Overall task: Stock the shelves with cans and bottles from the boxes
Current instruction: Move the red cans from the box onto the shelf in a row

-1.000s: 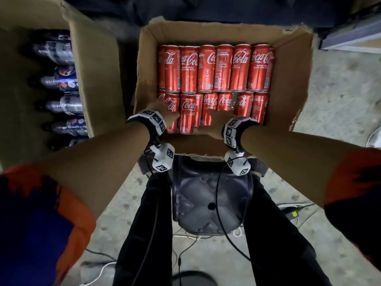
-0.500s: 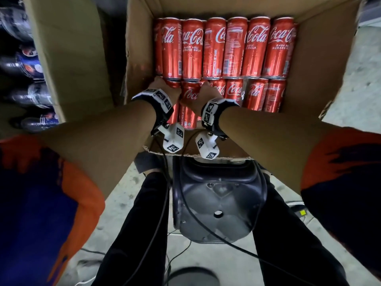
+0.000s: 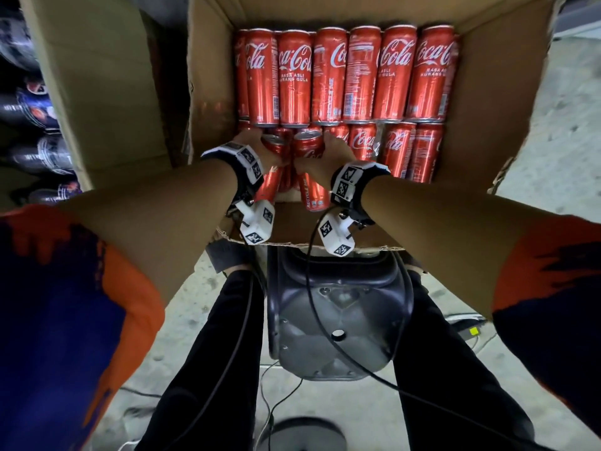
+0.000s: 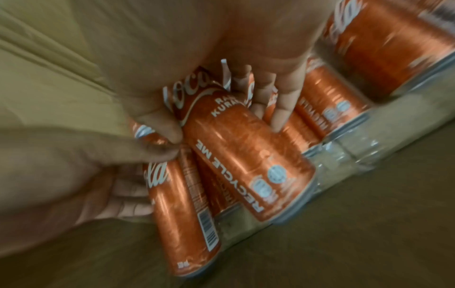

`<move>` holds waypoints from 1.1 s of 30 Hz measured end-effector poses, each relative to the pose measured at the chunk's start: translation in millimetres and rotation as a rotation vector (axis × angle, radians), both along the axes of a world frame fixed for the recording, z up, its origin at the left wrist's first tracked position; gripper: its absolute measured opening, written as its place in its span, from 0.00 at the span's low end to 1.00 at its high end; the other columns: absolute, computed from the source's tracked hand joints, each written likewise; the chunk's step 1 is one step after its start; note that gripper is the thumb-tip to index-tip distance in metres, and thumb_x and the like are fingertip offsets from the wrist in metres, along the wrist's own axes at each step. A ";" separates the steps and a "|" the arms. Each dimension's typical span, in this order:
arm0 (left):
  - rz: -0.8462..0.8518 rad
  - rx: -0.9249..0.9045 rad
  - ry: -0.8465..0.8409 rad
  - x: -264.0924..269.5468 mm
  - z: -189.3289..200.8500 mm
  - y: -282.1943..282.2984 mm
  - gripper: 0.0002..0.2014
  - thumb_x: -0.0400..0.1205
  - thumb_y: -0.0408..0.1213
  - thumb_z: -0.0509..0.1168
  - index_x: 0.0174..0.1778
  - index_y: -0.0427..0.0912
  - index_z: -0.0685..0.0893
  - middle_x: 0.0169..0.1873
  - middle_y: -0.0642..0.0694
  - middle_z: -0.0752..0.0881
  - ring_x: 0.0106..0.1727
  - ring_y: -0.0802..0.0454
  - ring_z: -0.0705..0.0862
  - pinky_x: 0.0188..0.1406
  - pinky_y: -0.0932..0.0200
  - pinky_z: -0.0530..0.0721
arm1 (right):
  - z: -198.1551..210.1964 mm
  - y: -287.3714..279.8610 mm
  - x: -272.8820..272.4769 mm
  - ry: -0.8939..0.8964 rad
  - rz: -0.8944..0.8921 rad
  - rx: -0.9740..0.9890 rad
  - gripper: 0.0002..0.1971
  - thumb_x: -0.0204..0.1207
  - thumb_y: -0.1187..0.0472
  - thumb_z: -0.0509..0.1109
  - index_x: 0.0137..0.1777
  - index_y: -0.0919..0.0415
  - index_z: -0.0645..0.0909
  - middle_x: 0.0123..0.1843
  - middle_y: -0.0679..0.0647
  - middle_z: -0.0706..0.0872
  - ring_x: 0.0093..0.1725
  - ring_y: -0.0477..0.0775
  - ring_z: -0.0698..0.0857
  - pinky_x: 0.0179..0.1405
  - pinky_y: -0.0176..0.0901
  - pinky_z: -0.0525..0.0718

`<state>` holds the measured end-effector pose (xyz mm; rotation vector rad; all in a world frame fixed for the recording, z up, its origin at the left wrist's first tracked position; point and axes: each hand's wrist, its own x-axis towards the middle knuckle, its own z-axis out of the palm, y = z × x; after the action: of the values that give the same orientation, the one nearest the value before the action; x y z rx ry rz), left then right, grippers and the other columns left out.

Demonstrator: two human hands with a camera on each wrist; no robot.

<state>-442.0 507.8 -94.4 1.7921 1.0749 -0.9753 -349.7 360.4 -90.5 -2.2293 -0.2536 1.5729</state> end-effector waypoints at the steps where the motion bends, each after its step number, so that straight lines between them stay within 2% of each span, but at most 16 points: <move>1: 0.037 -0.015 -0.024 -0.4 3.0 -1.3 0.23 0.79 0.43 0.77 0.68 0.46 0.81 0.60 0.49 0.84 0.62 0.47 0.83 0.60 0.54 0.79 | 4.7 -4.1 3.0 -0.001 0.002 0.011 0.12 0.72 0.59 0.79 0.44 0.48 0.77 0.42 0.42 0.85 0.41 0.41 0.83 0.42 0.31 0.80; 2: 0.084 -0.030 -0.044 -1.4 9.9 -4.4 0.26 0.77 0.43 0.78 0.70 0.47 0.79 0.62 0.50 0.84 0.63 0.48 0.83 0.61 0.53 0.79 | 7.2 -8.3 5.1 -0.018 -0.010 0.008 0.11 0.70 0.58 0.80 0.46 0.48 0.79 0.42 0.42 0.86 0.41 0.39 0.84 0.46 0.34 0.83; 4: 0.202 -0.072 -0.092 -3.3 27.2 -9.7 0.29 0.76 0.43 0.79 0.72 0.49 0.78 0.61 0.52 0.84 0.61 0.50 0.83 0.60 0.53 0.80 | 13.7 -17.7 10.0 -0.081 -0.007 0.036 0.18 0.66 0.51 0.81 0.54 0.50 0.82 0.43 0.41 0.88 0.42 0.37 0.85 0.50 0.40 0.87; 6: 0.266 -0.088 -0.144 -4.6 41.8 -13.6 0.27 0.78 0.45 0.77 0.72 0.50 0.78 0.57 0.56 0.84 0.58 0.54 0.82 0.58 0.56 0.77 | 25.6 -27.8 16.2 -0.121 -0.009 0.068 0.26 0.65 0.48 0.81 0.63 0.50 0.81 0.45 0.37 0.88 0.44 0.32 0.84 0.48 0.34 0.84; 8: 0.300 -0.094 -0.214 -7.2 61.2 -17.8 0.28 0.78 0.48 0.76 0.73 0.51 0.77 0.59 0.57 0.85 0.58 0.55 0.83 0.61 0.56 0.77 | 40.1 -39.1 22.9 -0.103 -0.039 0.083 0.35 0.66 0.48 0.82 0.74 0.52 0.76 0.48 0.37 0.88 0.45 0.31 0.84 0.44 0.26 0.80; 9: 0.311 -0.098 -0.247 -8.2 71.5 -19.7 0.27 0.78 0.49 0.76 0.72 0.52 0.77 0.58 0.58 0.85 0.57 0.56 0.84 0.61 0.56 0.77 | 47.8 -45.1 26.5 -0.093 -0.038 0.091 0.38 0.67 0.49 0.82 0.77 0.53 0.74 0.49 0.38 0.89 0.45 0.31 0.85 0.44 0.26 0.81; 11: 0.314 -0.118 -0.271 -11.8 90.2 -24.4 0.26 0.79 0.48 0.75 0.72 0.53 0.75 0.54 0.61 0.84 0.54 0.60 0.83 0.58 0.60 0.76 | 64.4 -56.0 30.7 -0.066 -0.026 0.103 0.39 0.66 0.51 0.84 0.77 0.54 0.73 0.51 0.39 0.88 0.47 0.32 0.86 0.51 0.31 0.85; 13: 0.300 -0.132 -0.300 -16.8 110.0 -30.8 0.25 0.79 0.45 0.75 0.71 0.54 0.75 0.54 0.62 0.84 0.54 0.64 0.82 0.58 0.62 0.75 | 85.3 -66.4 31.5 -0.060 -0.012 0.109 0.42 0.65 0.50 0.85 0.78 0.54 0.71 0.56 0.40 0.87 0.50 0.37 0.86 0.55 0.30 0.81; 15: 0.268 -0.141 -0.330 -23.6 128.7 -37.7 0.24 0.79 0.44 0.76 0.68 0.54 0.75 0.56 0.60 0.84 0.57 0.62 0.82 0.65 0.57 0.75 | 111.0 -75.9 30.3 -0.084 -0.013 0.131 0.40 0.65 0.49 0.85 0.76 0.54 0.72 0.56 0.40 0.87 0.51 0.37 0.85 0.48 0.20 0.75; 17: 0.265 -0.156 -0.329 -30.3 147.0 -43.9 0.24 0.78 0.45 0.76 0.67 0.55 0.74 0.55 0.61 0.84 0.59 0.57 0.83 0.68 0.54 0.74 | 136.2 -84.7 27.3 -0.091 -0.038 0.147 0.33 0.66 0.50 0.85 0.69 0.50 0.74 0.53 0.38 0.86 0.48 0.31 0.84 0.42 0.14 0.74; 21: 0.278 -0.156 -0.326 -39.8 190.8 -58.2 0.23 0.78 0.41 0.76 0.67 0.53 0.75 0.50 0.62 0.84 0.52 0.68 0.81 0.56 0.63 0.74 | 183.6 -101.2 16.2 -0.133 -0.102 0.173 0.24 0.64 0.52 0.86 0.58 0.47 0.79 0.49 0.39 0.88 0.46 0.29 0.85 0.42 0.15 0.76; 23: 0.273 -0.184 -0.311 -43.0 213.0 -66.9 0.23 0.78 0.39 0.77 0.66 0.50 0.77 0.50 0.60 0.85 0.50 0.68 0.81 0.52 0.65 0.76 | 206.3 -109.6 8.7 -0.114 -0.139 0.190 0.24 0.63 0.57 0.86 0.55 0.45 0.78 0.47 0.38 0.87 0.43 0.27 0.85 0.39 0.15 0.76; 26: 0.308 -0.182 -0.332 -43.9 248.6 -76.5 0.22 0.73 0.36 0.81 0.58 0.50 0.80 0.46 0.56 0.88 0.46 0.66 0.86 0.51 0.67 0.82 | 238.7 -116.1 2.4 -0.111 -0.171 0.252 0.24 0.61 0.62 0.85 0.53 0.47 0.79 0.45 0.39 0.87 0.40 0.29 0.86 0.37 0.19 0.78; 29: 0.341 -0.164 -0.375 -47.1 289.8 -87.3 0.23 0.67 0.39 0.85 0.52 0.55 0.82 0.45 0.57 0.90 0.47 0.64 0.89 0.53 0.66 0.83 | 274.9 -121.5 -2.0 -0.099 -0.219 0.329 0.21 0.60 0.65 0.84 0.52 0.56 0.83 0.42 0.44 0.90 0.39 0.39 0.88 0.39 0.29 0.83; 31: 0.350 -0.162 -0.401 -50.0 312.1 -93.8 0.21 0.67 0.39 0.86 0.49 0.55 0.84 0.44 0.58 0.91 0.47 0.64 0.89 0.54 0.67 0.83 | 296.0 -123.9 -4.3 -0.085 -0.267 0.369 0.18 0.60 0.66 0.82 0.51 0.59 0.84 0.41 0.48 0.91 0.39 0.46 0.89 0.40 0.34 0.85; 33: 0.360 -0.165 -0.434 -53.5 341.3 -100.6 0.19 0.67 0.37 0.85 0.47 0.55 0.85 0.44 0.58 0.92 0.48 0.64 0.89 0.53 0.67 0.83 | 325.4 -128.0 -7.6 -0.061 -0.322 0.416 0.17 0.58 0.65 0.80 0.48 0.58 0.84 0.39 0.48 0.90 0.38 0.48 0.89 0.40 0.36 0.85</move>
<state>-495.6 407.3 246.8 1.5126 0.9612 -0.4185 -357.4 232.4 235.0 -1.8846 -0.2041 1.1625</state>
